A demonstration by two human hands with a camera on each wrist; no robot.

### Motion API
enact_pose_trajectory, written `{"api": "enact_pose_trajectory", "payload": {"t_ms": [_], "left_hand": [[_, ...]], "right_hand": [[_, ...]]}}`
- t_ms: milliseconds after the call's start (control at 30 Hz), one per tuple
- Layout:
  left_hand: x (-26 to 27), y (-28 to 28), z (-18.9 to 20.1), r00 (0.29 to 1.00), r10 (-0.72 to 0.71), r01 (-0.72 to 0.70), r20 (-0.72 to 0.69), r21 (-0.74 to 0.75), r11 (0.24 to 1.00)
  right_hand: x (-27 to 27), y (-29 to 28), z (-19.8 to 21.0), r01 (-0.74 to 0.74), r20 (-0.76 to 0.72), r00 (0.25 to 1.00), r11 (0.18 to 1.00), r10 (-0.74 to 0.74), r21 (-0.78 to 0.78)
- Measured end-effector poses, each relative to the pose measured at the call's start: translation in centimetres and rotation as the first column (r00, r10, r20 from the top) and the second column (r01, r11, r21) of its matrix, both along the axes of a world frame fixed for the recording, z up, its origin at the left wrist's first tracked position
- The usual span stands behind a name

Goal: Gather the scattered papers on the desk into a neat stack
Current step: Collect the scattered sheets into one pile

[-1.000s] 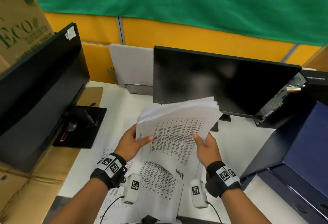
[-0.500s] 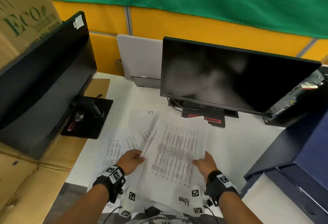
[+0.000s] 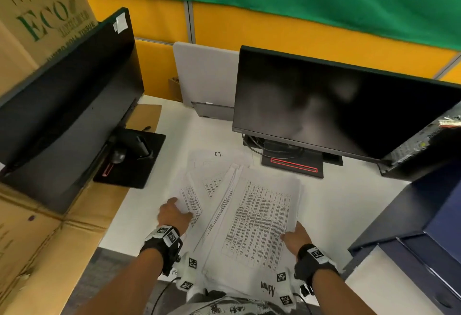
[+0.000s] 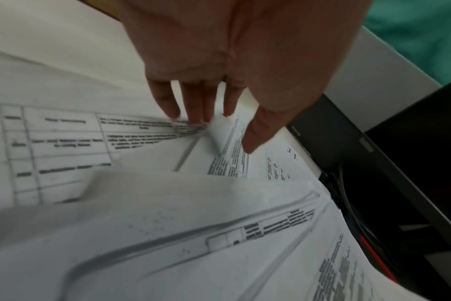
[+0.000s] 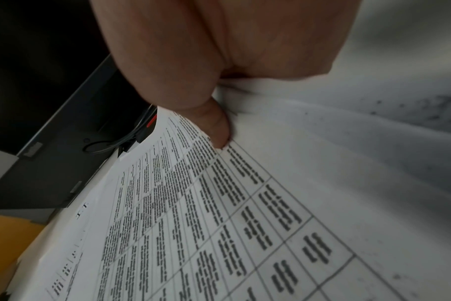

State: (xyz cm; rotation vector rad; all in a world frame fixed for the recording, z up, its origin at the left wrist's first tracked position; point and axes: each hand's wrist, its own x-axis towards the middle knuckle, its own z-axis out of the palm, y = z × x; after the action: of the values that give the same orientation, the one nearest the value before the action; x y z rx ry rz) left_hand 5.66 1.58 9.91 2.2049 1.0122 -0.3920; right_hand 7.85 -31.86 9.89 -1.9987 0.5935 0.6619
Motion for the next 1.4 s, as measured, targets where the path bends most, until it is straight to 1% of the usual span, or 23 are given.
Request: {"api": "enact_pose_trajectory", "payload": {"t_ms": [67,100,133,167,233,267,367,433,500,600,700,800,900,933,1000,1067,1167,1267,1300,1333,1367,1400], "left_hand": [[0.3,0.5,0.5,0.992,0.079,-0.065,-0.102,0.130,0.989],[0.4,1.0,0.5,0.983,0.096,-0.073,-0.155,0.149,0.986],[0.5,1.4,0.3,0.979,0.104,-0.081,-0.178,0.133,0.988],[0.6,1.6,0.0,0.980,0.103,-0.089,-0.172,0.085,0.992],[0.6,1.7,-0.3,0.989,0.088,-0.092,-0.117,-0.036,0.995],[0.7,1.5,-0.3,0.993,0.066,-0.071,-0.096,-0.057,0.996],[0.6,1.1,0.1,1.000,0.019,-0.020,-0.022,-0.049,0.999],[0.6,1.1,0.4,1.000,-0.026,0.026,-0.004,-0.030,0.999],[0.6,1.1,1.1,0.999,-0.033,0.033,0.012,0.005,0.999],[1.1,1.7,3.0,0.995,0.025,-0.031,0.098,0.066,0.997],[1.9,3.3,6.0,0.971,0.005,-0.047,0.237,0.175,0.983],[2.6,5.0,9.8,0.927,-0.020,-0.082,0.374,0.255,0.964],[3.1,5.7,13.7,0.866,-0.040,-0.141,0.498,0.321,0.937],[3.2,5.8,14.8,0.839,-0.026,-0.172,0.543,0.311,0.935],[3.3,6.1,16.8,0.767,0.041,-0.252,0.641,0.241,0.937],[3.3,6.6,18.0,0.671,0.101,-0.313,0.735,0.157,0.937],[3.3,8.0,18.8,0.576,0.156,-0.382,0.802,0.095,0.919],[3.3,9.8,19.4,0.472,0.256,-0.398,0.844,-0.055,0.916],[3.2,10.2,19.4,0.458,0.293,-0.389,0.840,-0.107,0.915],[3.1,10.4,19.4,0.466,0.339,-0.369,0.817,-0.169,0.914],[2.9,10.3,19.2,0.494,0.390,-0.343,0.777,-0.237,0.909],[2.8,9.9,19.0,0.545,0.422,-0.318,0.724,-0.287,0.903]], "right_hand": [[-0.1,-0.1,0.0,-0.002,-0.007,1.000,1.000,0.002,0.001],[-0.1,-0.3,0.0,-0.003,-0.009,1.000,1.000,0.003,0.003],[-0.1,-0.3,-0.1,0.000,-0.012,1.000,1.000,0.000,0.006],[-0.1,-0.4,-0.3,0.002,-0.010,1.000,1.000,-0.002,0.008],[0.0,-0.4,-0.4,0.001,-0.014,1.000,1.000,-0.001,0.011],[0.0,-0.4,-0.5,0.004,-0.017,1.000,1.000,-0.004,0.011],[0.1,-0.5,-0.6,0.015,-0.029,0.999,1.000,-0.015,0.003],[0.2,-0.4,-0.5,0.010,-0.029,1.000,1.000,-0.011,-0.004],[0.2,-0.4,-0.4,0.006,-0.029,1.000,1.000,-0.006,-0.008],[0.1,-0.4,-0.3,0.008,-0.024,1.000,1.000,-0.008,-0.001],[0.1,-0.5,-0.5,0.013,-0.022,1.000,1.000,-0.013,0.011],[0.2,-0.6,-0.7,0.009,-0.028,1.000,1.000,-0.009,0.010],[0.3,-0.5,-0.6,0.007,-0.031,1.000,1.000,-0.006,0.017],[0.3,-0.5,-0.6,0.001,-0.028,1.000,1.000,-0.001,0.016],[0.3,-0.5,-0.4,-0.012,-0.021,1.000,1.000,0.012,0.014],[0.2,-0.5,-0.1,-0.016,-0.020,1.000,1.000,0.016,0.004],[0.1,-0.5,0.1,-0.021,-0.019,1.000,1.000,0.021,-0.001],[0.1,-0.4,0.2,-0.025,-0.015,1.000,1.000,0.025,-0.005],[0.1,-0.4,0.3,-0.022,-0.017,1.000,1.000,0.022,-0.005],[0.1,-0.4,0.4,-0.020,-0.017,1.000,1.000,0.020,-0.009],[0.1,-0.4,0.3,-0.018,-0.017,1.000,1.000,0.018,-0.007],[0.1,-0.4,0.3,-0.018,-0.018,1.000,1.000,0.018,-0.004]]}}
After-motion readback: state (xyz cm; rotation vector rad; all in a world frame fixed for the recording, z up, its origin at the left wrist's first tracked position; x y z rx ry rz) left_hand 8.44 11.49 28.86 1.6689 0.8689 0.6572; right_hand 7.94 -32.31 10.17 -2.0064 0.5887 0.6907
